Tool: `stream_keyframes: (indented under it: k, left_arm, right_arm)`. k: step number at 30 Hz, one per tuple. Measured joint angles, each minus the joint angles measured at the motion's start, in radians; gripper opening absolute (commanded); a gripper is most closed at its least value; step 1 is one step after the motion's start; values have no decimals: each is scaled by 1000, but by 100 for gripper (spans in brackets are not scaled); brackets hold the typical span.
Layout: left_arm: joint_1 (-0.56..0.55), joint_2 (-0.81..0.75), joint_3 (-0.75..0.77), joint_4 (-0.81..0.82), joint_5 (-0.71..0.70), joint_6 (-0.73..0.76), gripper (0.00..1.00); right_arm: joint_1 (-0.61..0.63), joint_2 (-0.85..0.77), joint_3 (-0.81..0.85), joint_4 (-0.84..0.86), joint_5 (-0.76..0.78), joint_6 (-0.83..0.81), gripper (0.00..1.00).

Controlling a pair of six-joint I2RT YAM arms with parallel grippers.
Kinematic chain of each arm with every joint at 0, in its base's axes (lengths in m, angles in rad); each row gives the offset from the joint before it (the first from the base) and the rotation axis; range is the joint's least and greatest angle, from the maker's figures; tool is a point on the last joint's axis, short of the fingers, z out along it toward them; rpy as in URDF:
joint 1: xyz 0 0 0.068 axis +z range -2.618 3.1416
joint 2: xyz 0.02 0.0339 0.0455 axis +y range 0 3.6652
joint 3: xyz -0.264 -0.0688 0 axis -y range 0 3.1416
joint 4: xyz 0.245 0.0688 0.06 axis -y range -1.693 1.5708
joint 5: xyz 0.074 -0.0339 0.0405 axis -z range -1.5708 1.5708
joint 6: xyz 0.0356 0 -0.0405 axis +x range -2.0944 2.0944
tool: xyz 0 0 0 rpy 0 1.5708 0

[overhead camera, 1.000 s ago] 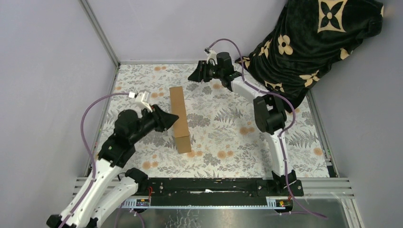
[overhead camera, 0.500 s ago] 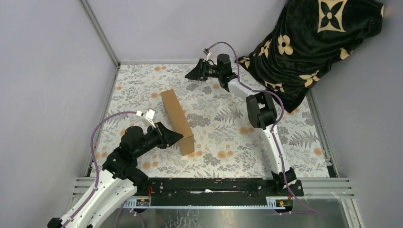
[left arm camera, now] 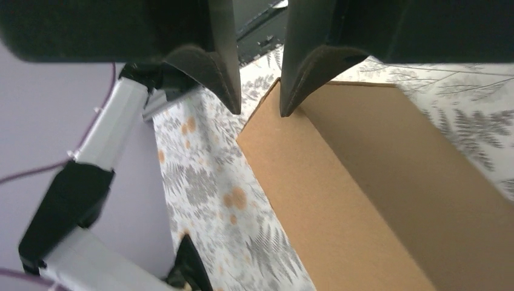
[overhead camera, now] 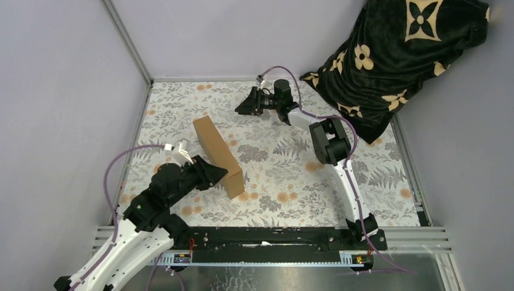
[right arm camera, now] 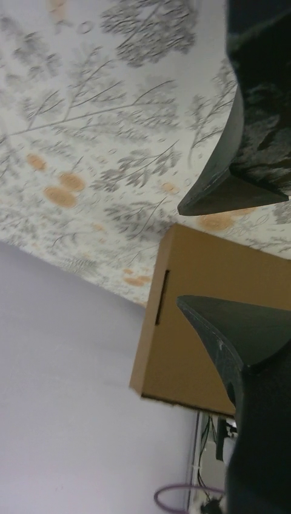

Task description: Fold the paper box

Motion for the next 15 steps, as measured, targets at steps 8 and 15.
stream_keyframes:
  k: [8,15]
  left_arm:
    - [0,70,222,-158,-269,42,48]
    - [0,84,159,-194,-444,-26,36]
  right_arm:
    - [3,-158,-176,-214,53,-175,59]
    - [13,-351,-315,-352,99,-329,58]
